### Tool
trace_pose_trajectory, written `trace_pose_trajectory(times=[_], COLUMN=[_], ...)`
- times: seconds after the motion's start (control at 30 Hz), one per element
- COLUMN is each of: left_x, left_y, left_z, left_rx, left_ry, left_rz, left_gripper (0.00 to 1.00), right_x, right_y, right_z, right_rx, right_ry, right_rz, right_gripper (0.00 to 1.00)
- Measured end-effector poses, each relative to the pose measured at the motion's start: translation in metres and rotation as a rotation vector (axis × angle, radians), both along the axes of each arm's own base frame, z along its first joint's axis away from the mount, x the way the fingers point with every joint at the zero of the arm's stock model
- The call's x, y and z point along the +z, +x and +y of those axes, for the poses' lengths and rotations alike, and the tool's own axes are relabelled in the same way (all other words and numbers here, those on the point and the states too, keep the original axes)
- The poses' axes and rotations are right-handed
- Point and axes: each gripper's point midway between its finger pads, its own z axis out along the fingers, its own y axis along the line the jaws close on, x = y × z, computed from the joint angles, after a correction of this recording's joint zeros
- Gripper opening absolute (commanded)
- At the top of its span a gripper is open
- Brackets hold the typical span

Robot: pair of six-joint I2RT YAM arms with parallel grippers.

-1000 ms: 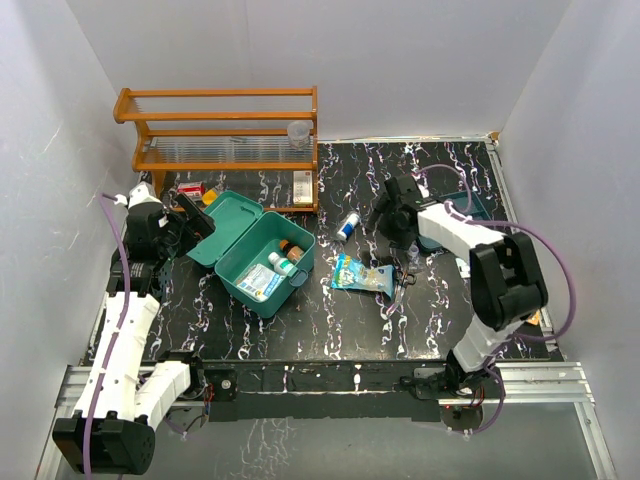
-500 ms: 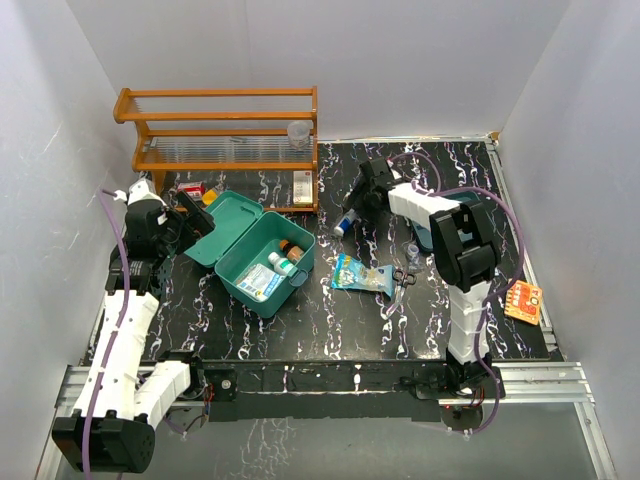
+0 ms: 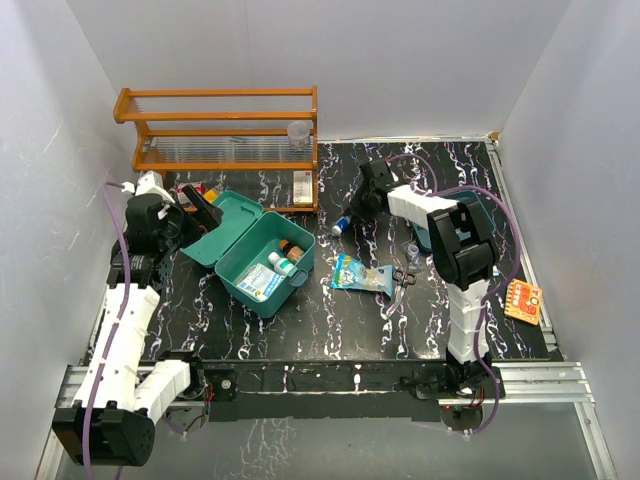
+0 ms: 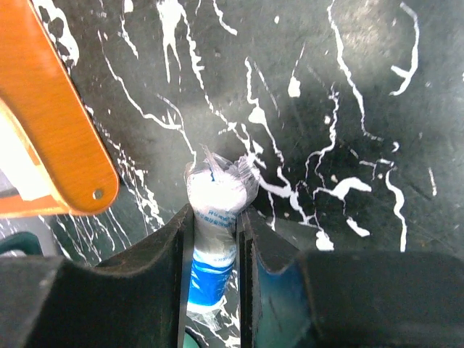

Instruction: Organize the medicine kit

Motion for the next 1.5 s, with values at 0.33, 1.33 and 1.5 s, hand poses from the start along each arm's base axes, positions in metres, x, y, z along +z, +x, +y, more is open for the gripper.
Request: trace_pose_trajectory(times=[0.33,1.33,1.5], left_x=[0.012,-0.016,-0.015], left_y=[0.008,0.041,0.040], left_z=[-0.049,-0.208,-0.207], left_rx=[-0.252,-0.773,-0.789], left_ry=[-0.141,-0.378,-0.371], left_rz=[-0.041,0.249,0.242], left_gripper=[0.97,0.28,0.32], right_x=[0.082,0.188,0.187], right_y=[-0.017,-0.077,-0.077], right_z=[0.015,0.113,0.114], right_rx=[0.092,0.349,0.351], right_ry=[0.145,0.517,0.519], right_rz=[-0.160,-0.389,-0.388], right_gripper=[0.19,0.23,0.25])
